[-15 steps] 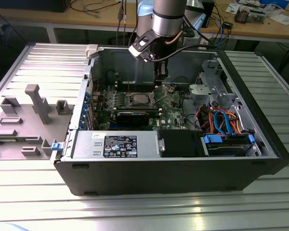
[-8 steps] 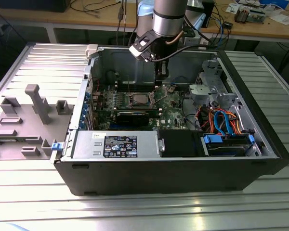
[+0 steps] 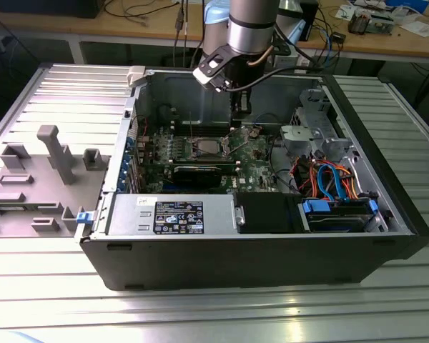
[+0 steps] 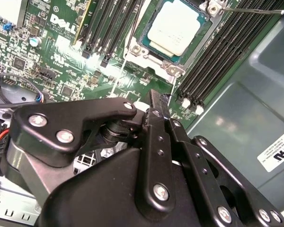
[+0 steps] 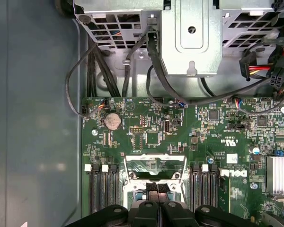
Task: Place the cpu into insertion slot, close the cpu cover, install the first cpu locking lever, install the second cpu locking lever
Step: 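Close the cpu cover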
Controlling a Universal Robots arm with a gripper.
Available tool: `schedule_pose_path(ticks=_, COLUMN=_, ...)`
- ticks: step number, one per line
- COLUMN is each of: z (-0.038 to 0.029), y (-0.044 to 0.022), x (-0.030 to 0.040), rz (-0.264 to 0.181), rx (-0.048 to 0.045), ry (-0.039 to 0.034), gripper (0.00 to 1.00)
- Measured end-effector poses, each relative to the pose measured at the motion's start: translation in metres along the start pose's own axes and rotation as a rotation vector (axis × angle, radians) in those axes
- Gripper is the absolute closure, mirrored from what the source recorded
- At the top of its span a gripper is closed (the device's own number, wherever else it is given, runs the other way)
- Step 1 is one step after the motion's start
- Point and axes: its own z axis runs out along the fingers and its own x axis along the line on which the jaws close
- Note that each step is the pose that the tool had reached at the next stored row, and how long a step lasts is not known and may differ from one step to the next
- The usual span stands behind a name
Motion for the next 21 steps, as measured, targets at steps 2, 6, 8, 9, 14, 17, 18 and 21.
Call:
schedule_pose_path(ticks=2, z=0.0004, y=0.0044, x=0.0, rz=0.0, rx=0.0, ry=0.0, gripper=0.89)
schedule_pose_path(ticks=6, z=0.0029, y=0.0165, x=0.0, rz=0.0, rx=0.0, ry=0.0001, gripper=0.89)
schedule_pose_path(ticks=8, z=0.0041, y=0.0215, x=-0.0001, rz=0.0, rx=-0.0001, ry=0.0, gripper=0.89)
schedule_pose_path(ticks=9, z=0.0051, y=0.0238, x=-0.0001, rz=0.0, rx=0.0, ry=0.0, gripper=0.89)
schedule_pose_path(ticks=14, z=0.0087, y=0.033, x=-0.0001, rz=0.0, rx=0.0, ry=0.0, gripper=0.89)
schedule_pose_path(ticks=17, z=0.0263, y=0.0467, x=-0.0004, rz=0.0, rx=0.0, ry=0.0006, gripper=0.89)
schedule_pose_path(ticks=18, z=0.0267, y=0.0467, x=-0.0005, rz=0.0, rx=-0.0001, ry=0.0013, gripper=0.89)
schedule_pose_path(ticks=21, z=0.0268, y=0.046, x=-0.0004, rz=0.0, rx=-0.0001, ry=0.0038, gripper=0.89)
